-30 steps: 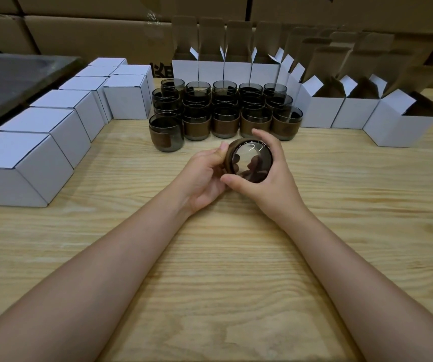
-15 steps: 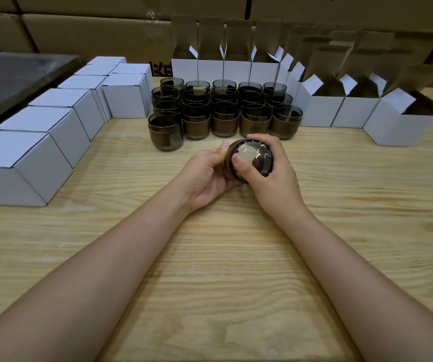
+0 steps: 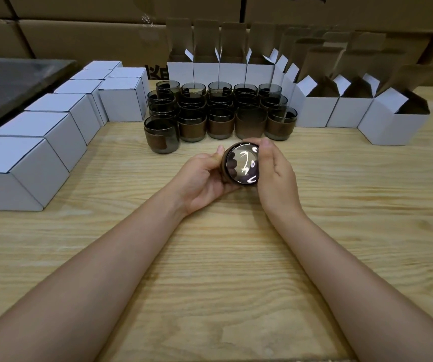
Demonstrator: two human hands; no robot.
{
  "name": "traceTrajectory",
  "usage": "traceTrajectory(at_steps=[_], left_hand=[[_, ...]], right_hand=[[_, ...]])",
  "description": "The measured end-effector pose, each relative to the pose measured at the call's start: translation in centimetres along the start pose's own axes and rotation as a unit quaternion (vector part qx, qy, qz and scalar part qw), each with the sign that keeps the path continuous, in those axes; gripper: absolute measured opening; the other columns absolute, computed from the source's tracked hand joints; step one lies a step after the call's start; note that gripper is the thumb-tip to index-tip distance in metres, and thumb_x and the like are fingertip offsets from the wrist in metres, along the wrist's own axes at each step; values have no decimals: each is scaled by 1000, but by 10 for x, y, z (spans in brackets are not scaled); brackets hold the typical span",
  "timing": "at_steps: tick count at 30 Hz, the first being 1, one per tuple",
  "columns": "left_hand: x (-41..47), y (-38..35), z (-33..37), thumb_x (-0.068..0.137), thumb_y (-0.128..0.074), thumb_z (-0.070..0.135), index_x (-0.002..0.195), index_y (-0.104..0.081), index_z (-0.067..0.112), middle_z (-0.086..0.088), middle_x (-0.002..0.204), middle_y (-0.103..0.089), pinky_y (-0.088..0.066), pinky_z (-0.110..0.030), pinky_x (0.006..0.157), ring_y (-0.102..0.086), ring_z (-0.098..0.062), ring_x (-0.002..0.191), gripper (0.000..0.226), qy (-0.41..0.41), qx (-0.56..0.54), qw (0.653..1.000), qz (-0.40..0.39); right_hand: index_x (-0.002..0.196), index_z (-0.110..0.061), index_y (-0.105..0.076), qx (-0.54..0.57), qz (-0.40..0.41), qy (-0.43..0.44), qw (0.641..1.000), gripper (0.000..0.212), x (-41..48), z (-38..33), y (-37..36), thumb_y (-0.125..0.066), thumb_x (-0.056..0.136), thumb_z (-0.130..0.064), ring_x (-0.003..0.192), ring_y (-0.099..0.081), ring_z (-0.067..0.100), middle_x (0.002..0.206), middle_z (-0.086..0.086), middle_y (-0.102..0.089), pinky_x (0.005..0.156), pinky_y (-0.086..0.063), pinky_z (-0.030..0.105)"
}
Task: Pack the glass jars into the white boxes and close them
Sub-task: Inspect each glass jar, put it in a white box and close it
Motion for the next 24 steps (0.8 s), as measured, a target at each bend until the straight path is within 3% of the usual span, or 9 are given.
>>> traceTrajectory(at_steps=[3,5,6,10,14,17,21,24], left_hand=[[1,4,0,105,-30,22,95,-58,-2,-13,79,-58,-56,-44,86,-59,-20,75,39,4,-11,1000,23],[0,6,0,106,-28,19,105,-57,-6,-21,97,-65,-55,-44,88,-63,-30,96,38,8,-14,999,35],[-1,6,0,106,-26,15,105,-59,-4,-20,99,-68,-55,-44,89,-65,-31,99,38,8,-20,999,32],[-3,4,2,104,-21,6,101,-60,-6,-19,93,-70,-60,-38,73,-72,-28,86,40,13,-62,998,25],[-3,5,2,105,-25,12,106,-60,-3,-17,95,-70,-59,-34,69,-72,-24,84,38,15,-78,996,32],[-3,3,2,105,-26,13,108,-60,-2,-16,97,-72,-59,-35,71,-72,-24,88,38,21,-82,996,25],[-2,8,1,102,-30,12,131,-49,-4,-20,118,-55,-52,-40,94,-54,-27,111,38,25,-76,996,49],[-3,6,0,100,-34,15,116,-60,-1,-18,108,-69,-59,-38,80,-68,-27,97,35,36,-70,996,33]], right_hand=[[102,-38,-60,1,-21,13,1000,13,-1,-3,-3,-50,94,-42,84,-59,-2,88,-26,-64,81,-50,25],[104,-41,-57,-1,-27,15,1000,23,-3,-6,-5,-63,82,-45,82,-58,2,92,-23,-64,76,-48,18],[106,-42,-55,-6,-31,14,999,33,-5,-6,-7,-68,76,-46,85,-58,6,97,-18,-64,77,-48,19],[120,-36,-49,-24,-59,19,998,62,-8,-7,-11,-82,67,-40,107,-58,16,116,0,-59,94,-48,35],[129,-27,-47,-70,-41,46,996,80,-9,-12,-10,-88,61,-34,116,-51,11,123,-4,-55,100,-44,32],[131,-24,-47,-69,-26,53,996,81,-11,-14,-8,-88,61,-33,119,-49,12,123,-6,-52,102,-43,35],[134,-25,-44,-91,-29,72,993,83,-12,-18,-8,-86,63,-30,120,-45,14,121,-6,-47,103,-41,32],[135,-30,-42,-95,-33,85,991,84,-13,-21,-7,-86,64,-26,120,-43,15,120,-4,-44,104,-41,30]])
Point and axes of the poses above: each hand's wrist, its own x-axis towards the middle knuckle, its own y-axis out of the back of the hand, z = x × y, the point moved 8 cm from there along x, towards the middle knuckle
